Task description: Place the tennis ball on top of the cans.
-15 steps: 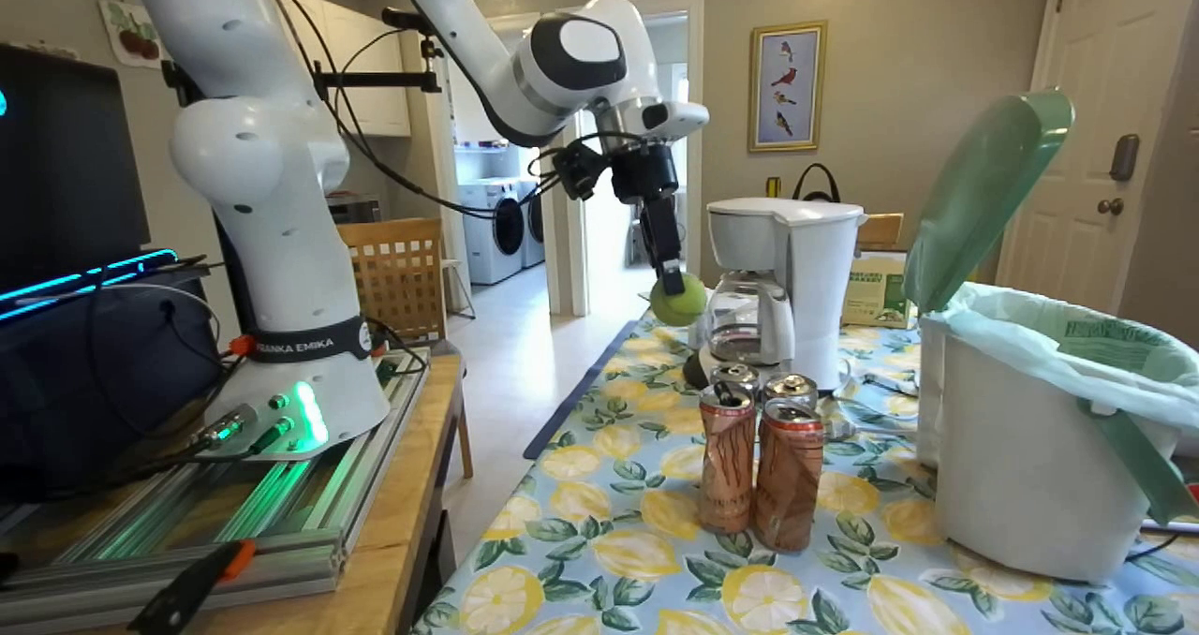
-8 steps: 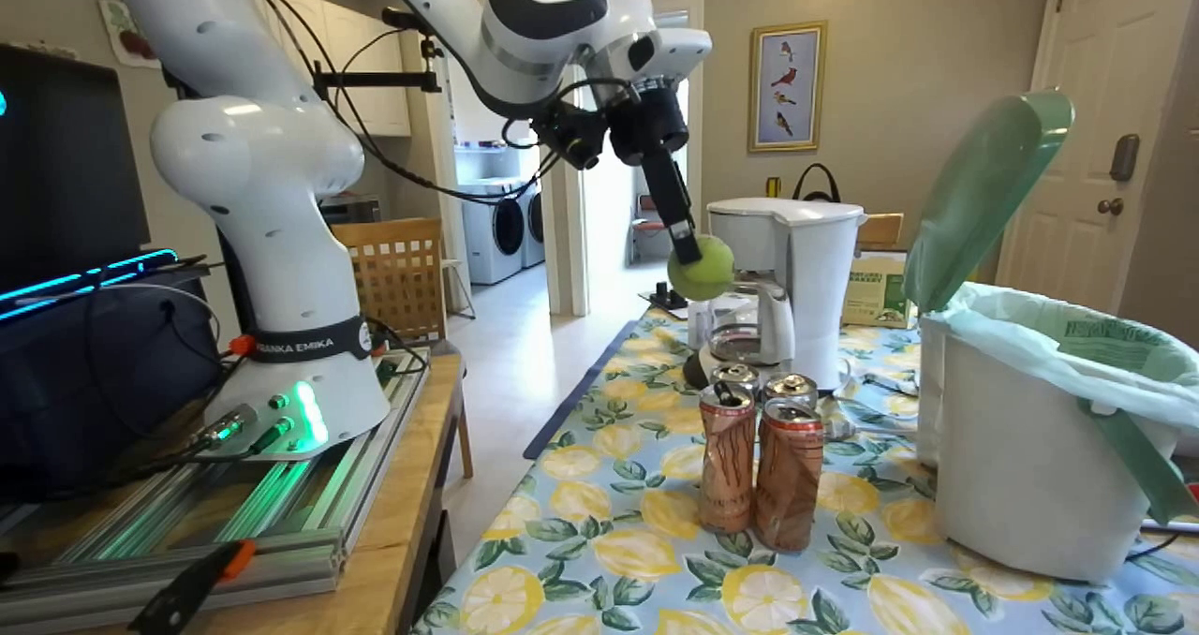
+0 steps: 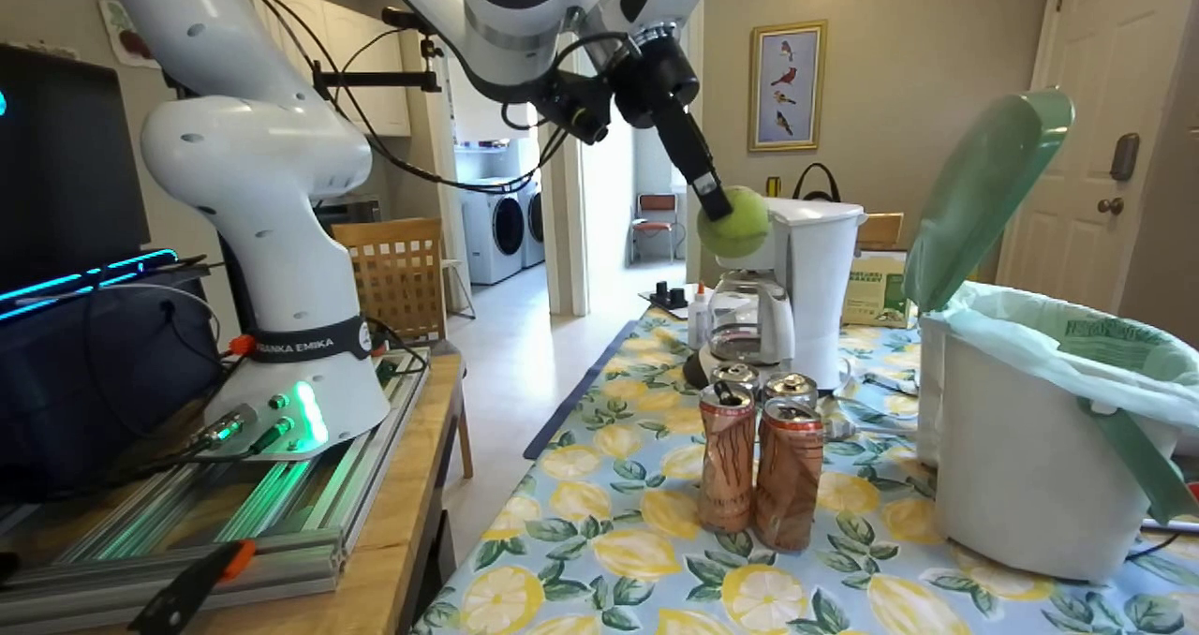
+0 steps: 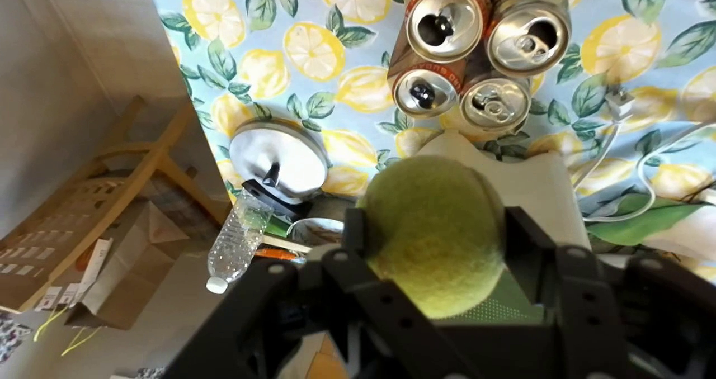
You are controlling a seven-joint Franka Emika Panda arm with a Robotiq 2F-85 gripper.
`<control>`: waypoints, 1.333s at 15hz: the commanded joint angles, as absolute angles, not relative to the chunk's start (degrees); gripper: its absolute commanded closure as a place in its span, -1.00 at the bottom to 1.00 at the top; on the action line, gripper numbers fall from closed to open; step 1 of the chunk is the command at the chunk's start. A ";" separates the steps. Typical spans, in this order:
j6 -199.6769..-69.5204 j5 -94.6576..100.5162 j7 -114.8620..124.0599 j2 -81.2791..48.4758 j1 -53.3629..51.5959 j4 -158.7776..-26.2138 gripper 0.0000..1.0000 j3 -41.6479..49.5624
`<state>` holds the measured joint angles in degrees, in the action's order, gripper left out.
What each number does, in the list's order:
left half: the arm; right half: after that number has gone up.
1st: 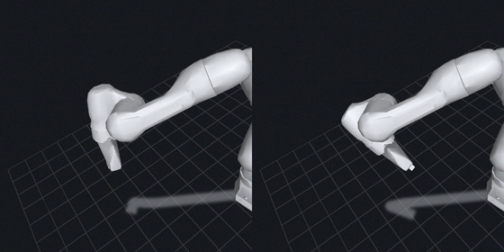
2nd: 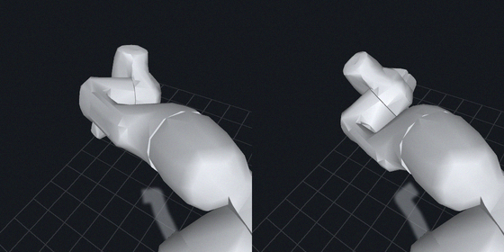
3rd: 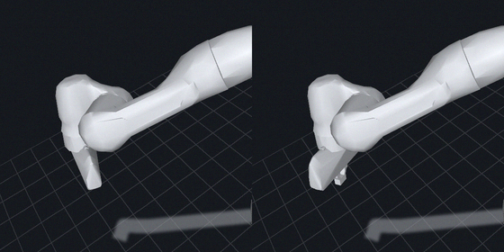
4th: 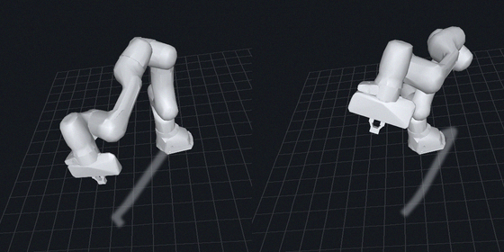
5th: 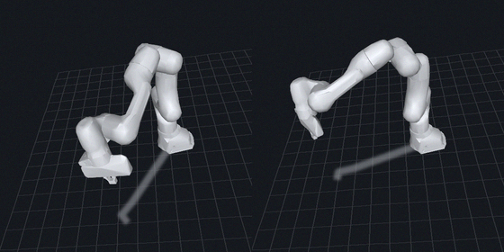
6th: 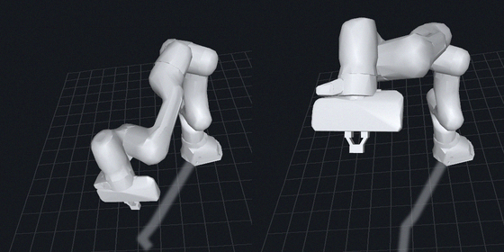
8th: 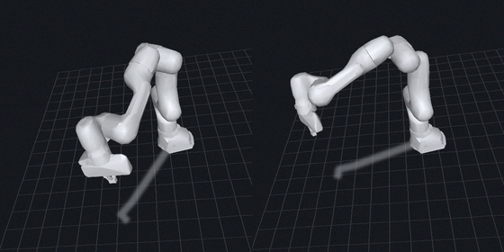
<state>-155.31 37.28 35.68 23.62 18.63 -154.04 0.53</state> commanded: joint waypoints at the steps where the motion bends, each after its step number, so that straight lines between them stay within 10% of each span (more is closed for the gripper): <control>1: -157.99 38.13 37.08 25.46 21.57 -154.65 0.25 -2.03; 20: -163.12 38.72 37.32 25.02 23.32 -154.32 0.25 -3.99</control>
